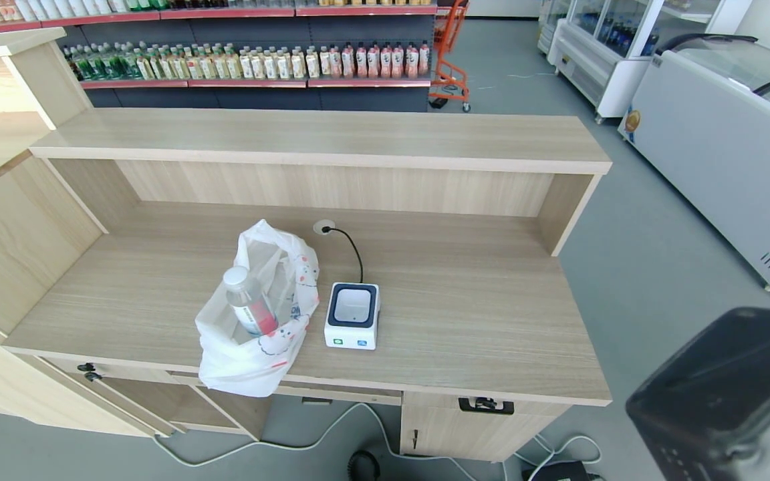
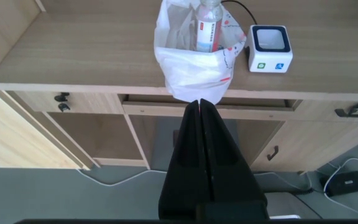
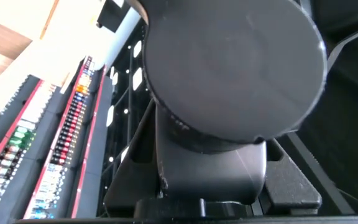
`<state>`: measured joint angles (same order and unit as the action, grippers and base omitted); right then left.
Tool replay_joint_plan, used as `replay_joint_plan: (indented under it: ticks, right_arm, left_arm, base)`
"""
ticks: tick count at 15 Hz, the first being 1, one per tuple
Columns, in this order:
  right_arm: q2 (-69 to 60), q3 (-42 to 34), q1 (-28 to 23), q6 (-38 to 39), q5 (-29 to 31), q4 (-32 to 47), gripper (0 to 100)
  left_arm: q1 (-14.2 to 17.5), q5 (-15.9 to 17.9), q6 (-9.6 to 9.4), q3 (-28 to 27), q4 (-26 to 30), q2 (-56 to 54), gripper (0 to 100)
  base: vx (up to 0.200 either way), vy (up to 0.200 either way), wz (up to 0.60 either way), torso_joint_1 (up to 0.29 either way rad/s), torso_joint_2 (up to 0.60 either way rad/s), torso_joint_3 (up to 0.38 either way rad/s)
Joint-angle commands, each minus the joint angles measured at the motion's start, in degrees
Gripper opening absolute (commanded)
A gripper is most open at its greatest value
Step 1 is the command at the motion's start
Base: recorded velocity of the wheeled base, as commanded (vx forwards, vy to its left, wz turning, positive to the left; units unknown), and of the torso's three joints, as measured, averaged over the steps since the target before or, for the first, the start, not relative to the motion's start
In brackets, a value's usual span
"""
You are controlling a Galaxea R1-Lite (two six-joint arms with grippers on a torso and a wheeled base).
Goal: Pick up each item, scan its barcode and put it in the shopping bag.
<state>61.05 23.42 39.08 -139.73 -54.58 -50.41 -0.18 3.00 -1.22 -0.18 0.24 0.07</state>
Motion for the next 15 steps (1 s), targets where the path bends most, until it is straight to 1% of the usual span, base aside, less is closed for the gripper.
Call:
replay_joint_plan:
  ticks: [1, 2, 12, 14, 15]
  right_arm:
    - [0.0, 0.0, -0.8, -1.2, 0.1, 4.7, 0]
    - [-0.1, 0.0, -0.9, -1.2, 0.1, 6.7, 0]
    - [-0.8, 0.3, -1.2, -0.5, 0.2, 7.0, 0]
    - [-0.7, 0.9, -2.0, 2.6, 0.4, 6.9, 0]
    - [0.3, 1.5, -6.1, 8.4, 1.4, 6.9, 0]
  left_arm:
    - [0.0, 0.0, -0.01, 0.0, 0.0, 0.0, 0]
    - [0.0, 0.0, -0.01, 0.0, 0.0, 0.0, 0]
    - [0.0, 0.0, -0.01, 0.0, 0.0, 0.0, 0]
    - [0.0, 0.0, -0.01, 0.0, 0.0, 0.0, 0]
    - [0.0, 0.0, -0.01, 0.0, 0.0, 0.0, 0]
  base:
    - [0.000, 0.000, 0.00, 0.000, 0.00, 0.000]
    - [0.000, 0.000, 0.00, 0.000, 0.00, 0.000]
    - [0.000, 0.000, 0.00, 0.000, 0.00, 0.000]
    - [0.000, 0.000, 0.00, 0.000, 0.00, 0.000]
    - [0.000, 0.000, 0.00, 0.000, 0.00, 0.000]
